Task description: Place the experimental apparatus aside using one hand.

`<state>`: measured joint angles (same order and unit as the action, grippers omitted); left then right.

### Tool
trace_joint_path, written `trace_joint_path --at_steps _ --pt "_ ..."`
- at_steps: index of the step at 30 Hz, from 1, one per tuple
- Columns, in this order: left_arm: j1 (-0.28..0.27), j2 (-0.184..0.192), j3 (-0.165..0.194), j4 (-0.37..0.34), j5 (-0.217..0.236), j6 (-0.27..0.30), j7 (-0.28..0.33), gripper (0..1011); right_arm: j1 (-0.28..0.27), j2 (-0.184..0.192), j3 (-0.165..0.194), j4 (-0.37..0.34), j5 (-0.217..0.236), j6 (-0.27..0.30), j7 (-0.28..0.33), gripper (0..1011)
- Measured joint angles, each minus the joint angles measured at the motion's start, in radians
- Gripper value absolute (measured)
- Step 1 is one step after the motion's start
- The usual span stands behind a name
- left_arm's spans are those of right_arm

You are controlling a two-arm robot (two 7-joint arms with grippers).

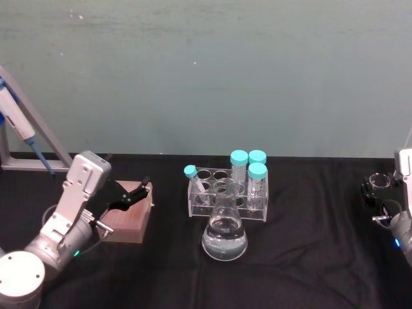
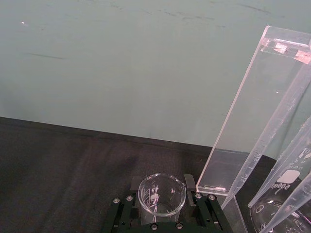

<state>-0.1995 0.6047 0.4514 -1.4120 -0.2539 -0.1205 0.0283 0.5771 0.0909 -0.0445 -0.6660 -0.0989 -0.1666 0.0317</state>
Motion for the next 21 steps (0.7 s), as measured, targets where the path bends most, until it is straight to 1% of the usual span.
trace_joint_path --at_steps 8,14,21 --pt "0.0 0.0 0.0 0.0 0.0 0.0 0.0 1000 0.006 -0.001 0.003 0.011 -0.004 -0.001 -0.008 527" --pt "0.0 0.0 0.0 0.0 0.0 0.0 0.0 1000 0.014 0.0 0.004 0.024 -0.004 -0.014 -0.002 527" --pt "0.0 0.0 0.0 0.0 0.0 0.0 0.0 1000 0.014 0.001 0.004 0.024 -0.004 -0.014 -0.002 528"
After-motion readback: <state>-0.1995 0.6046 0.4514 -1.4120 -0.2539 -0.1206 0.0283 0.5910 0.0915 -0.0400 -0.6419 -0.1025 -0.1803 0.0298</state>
